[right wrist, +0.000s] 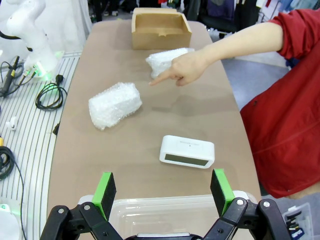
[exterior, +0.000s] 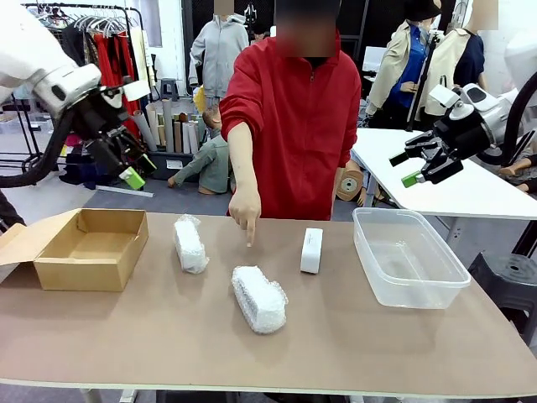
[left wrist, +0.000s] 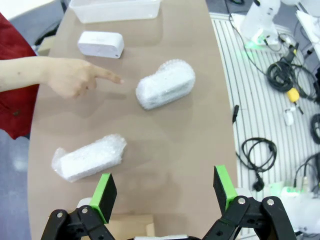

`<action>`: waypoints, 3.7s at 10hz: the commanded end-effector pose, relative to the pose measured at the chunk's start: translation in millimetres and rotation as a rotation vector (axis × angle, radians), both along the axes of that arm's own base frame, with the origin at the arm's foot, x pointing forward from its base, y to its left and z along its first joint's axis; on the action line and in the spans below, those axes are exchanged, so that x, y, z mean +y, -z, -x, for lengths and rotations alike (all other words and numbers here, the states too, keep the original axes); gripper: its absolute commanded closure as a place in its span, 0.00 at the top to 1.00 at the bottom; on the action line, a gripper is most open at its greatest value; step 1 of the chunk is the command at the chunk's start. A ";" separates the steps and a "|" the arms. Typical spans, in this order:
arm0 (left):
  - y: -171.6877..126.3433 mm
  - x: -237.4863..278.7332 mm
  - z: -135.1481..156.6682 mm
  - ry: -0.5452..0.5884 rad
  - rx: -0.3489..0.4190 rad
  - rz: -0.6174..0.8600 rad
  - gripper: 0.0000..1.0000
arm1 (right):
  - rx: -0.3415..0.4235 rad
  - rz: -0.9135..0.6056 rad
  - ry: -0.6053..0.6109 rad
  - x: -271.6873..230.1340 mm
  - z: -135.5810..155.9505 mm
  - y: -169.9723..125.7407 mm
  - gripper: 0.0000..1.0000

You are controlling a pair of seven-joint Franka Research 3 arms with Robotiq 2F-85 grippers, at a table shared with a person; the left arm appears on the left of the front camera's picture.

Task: Separate and place wrapped and unwrapped clocks.
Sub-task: Pick up the Digital clock indicated by the person.

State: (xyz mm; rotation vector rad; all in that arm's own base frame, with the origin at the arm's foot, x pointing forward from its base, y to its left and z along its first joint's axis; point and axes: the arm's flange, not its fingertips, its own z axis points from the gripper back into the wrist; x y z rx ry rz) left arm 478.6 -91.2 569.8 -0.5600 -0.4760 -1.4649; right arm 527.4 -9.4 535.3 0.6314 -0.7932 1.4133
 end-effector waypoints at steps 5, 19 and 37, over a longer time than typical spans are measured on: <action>-4.4 -62.5 21.5 -0.275 0.037 -0.138 1.00 | -0.001 0.000 0.001 -0.2 0.0 -0.5 1.00; 3.0 -141.1 58.4 -0.581 0.200 -0.233 1.00 | -0.001 0.000 0.001 -0.2 0.0 -0.5 1.00; 63.7 -297.8 119.6 -1.146 0.442 -0.438 1.00 | -0.001 0.000 0.001 -0.2 0.0 -0.5 1.00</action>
